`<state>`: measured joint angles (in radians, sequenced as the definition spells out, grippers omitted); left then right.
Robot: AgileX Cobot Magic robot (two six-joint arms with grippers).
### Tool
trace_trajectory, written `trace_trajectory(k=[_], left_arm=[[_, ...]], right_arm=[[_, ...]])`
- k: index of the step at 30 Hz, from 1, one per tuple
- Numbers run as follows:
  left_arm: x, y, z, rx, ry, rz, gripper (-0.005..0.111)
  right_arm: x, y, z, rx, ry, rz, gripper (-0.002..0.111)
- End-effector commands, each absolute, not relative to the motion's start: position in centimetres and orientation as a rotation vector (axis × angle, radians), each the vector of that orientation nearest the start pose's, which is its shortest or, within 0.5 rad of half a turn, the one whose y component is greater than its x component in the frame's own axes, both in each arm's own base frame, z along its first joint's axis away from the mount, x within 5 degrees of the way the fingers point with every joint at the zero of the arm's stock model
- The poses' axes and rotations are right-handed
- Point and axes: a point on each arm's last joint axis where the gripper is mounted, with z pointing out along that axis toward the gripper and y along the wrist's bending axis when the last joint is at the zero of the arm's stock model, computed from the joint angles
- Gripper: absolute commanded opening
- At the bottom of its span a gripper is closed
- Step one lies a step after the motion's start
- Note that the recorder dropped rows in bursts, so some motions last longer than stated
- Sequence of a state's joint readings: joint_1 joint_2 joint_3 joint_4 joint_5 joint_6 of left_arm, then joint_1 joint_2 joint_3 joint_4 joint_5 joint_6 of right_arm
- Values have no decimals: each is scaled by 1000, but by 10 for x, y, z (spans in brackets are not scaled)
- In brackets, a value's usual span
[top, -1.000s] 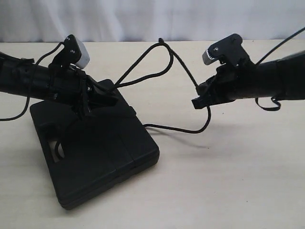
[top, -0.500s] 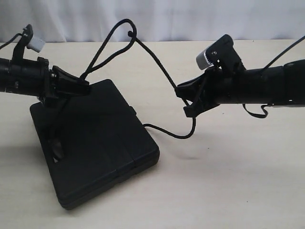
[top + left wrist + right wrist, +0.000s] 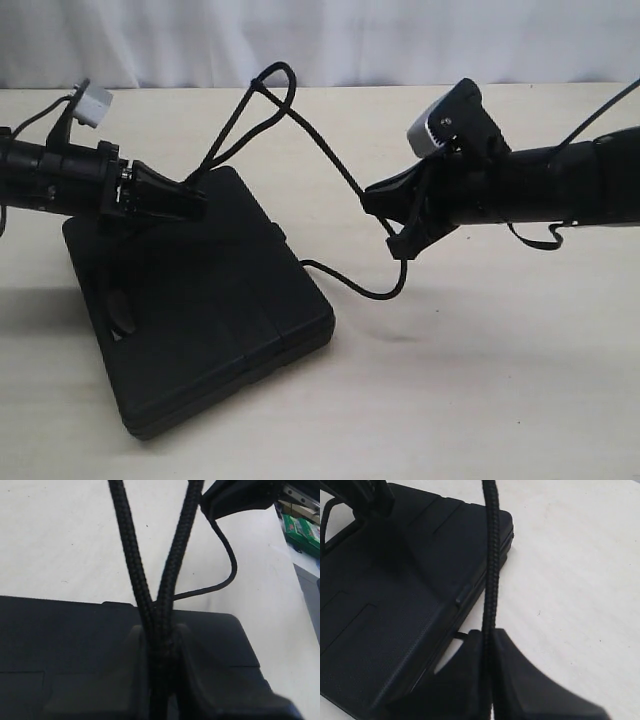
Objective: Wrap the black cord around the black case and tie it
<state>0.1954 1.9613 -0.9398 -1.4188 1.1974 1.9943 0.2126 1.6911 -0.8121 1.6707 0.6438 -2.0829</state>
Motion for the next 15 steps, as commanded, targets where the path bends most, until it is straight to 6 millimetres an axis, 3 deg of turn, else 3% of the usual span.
trace_trajectory(k=[1,7,10,15], left_arm=[[330,-21,144,828,1956,-1124,0],[326,-53,144,1046,1862,-1117,1],[327,-68,145,1058,1825,-1117,20],[336,-62,155,906,1812,-1088,57]], right_arm=[[298,124,194,-980,1912,680,4],[296,132,204,-950,1830,814,4],[291,144,205,-988,1821,825,4],[302,151,216,-951,1834,787,4]])
